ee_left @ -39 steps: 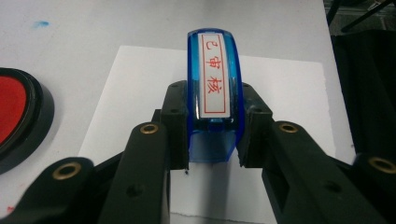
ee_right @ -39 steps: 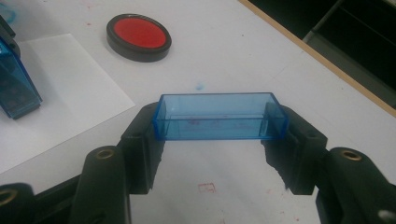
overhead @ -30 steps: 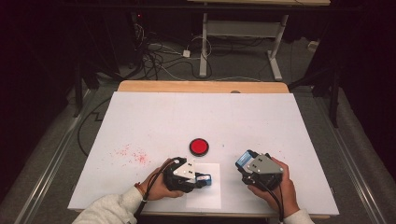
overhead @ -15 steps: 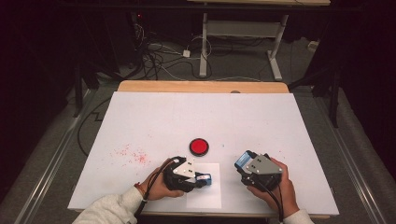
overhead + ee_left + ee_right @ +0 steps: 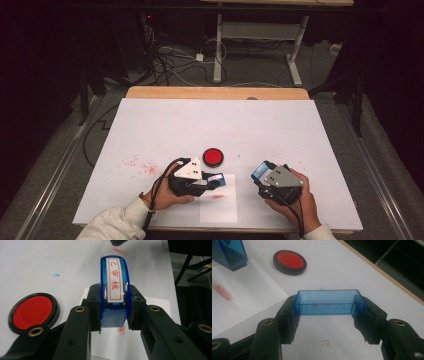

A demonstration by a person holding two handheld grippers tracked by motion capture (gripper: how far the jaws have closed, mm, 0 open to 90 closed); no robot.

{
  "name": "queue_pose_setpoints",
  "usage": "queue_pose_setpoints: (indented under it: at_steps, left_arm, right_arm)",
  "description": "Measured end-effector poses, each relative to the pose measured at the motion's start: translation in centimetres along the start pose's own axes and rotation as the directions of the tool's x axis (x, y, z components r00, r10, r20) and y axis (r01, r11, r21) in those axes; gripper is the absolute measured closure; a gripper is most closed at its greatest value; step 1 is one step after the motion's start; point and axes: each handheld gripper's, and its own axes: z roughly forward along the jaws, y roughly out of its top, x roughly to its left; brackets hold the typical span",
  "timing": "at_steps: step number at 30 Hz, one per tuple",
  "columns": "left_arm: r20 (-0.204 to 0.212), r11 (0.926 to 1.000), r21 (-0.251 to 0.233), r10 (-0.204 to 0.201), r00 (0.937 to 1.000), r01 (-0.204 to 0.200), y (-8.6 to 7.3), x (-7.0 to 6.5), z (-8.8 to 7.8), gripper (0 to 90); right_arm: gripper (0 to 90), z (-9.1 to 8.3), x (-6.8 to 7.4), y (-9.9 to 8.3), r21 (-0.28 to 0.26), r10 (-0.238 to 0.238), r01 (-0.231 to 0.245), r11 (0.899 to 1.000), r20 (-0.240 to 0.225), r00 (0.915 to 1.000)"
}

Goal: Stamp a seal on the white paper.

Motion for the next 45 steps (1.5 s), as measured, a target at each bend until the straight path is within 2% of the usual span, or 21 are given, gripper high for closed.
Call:
queue_pose_setpoints:
  at_steps: [6,10,16,17,27,31,37,43,45]
  left_arm:
    - [-0.046,0.9993,-0.024,-0.030,0.9985,0.029,0.0,0.4,-0.6,67.7]
    - [-0.079,0.9984,-0.046,-0.036,0.9962,0.033,0.1,0.5,-0.9,67.7]
    - [-0.108,0.9969,-0.059,-0.057,0.9925,0.051,0.1,0.8,-1.3,67.7]
    - [-0.101,0.9964,-0.063,-0.062,0.9929,0.056,0.1,0.9,-1.3,67.7]
    - [-0.131,0.9923,-0.092,-0.095,0.9869,0.083,0.2,1.4,-1.9,67.7]
    - [-0.157,0.9876,-0.114,-0.125,0.9797,0.108,0.2,1.5,-2.1,67.7]
    - [-0.200,0.9791,-0.139,-0.174,0.9641,0.148,0.0,1.7,-2.2,67.7]
    - [-0.208,0.9744,-0.149,-0.197,0.9580,0.169,0.0,2.0,-2.3,67.7]
    - [-0.204,0.9747,-0.148,-0.195,0.9592,0.167,0.0,2.0,-2.3,67.7]
  right_arm:
    - [40.9,0.0,0.0,0.0,-0.001,-0.001,0.001,1.000,0.000,1.0000]
    - [40.9,0.0,0.1,0.0,-0.002,-0.003,0.003,1.000,0.000,1.0000]
    - [40.8,0.1,0.1,0.0,0.000,-0.008,0.008,1.000,-0.001,1.0000]
    - [40.9,0.0,0.1,0.0,0.000,-0.007,0.007,1.000,0.001,1.0000]
    - [40.9,0.0,0.1,0.0,-0.006,-0.006,0.006,1.000,-0.001,1.0000]
    - [40.9,0.0,0.1,0.0,-0.007,-0.009,0.009,1.000,-0.003,1.0000]
    - [40.9,0.1,0.2,0.0,-0.006,-0.004,0.004,1.000,-0.002,1.0000]
    - [40.9,0.3,0.5,0.1,-0.005,-0.017,0.017,1.000,-0.010,0.9998]
    - [40.9,0.3,0.6,0.1,-0.003,-0.021,0.021,1.000,-0.014,0.9997]
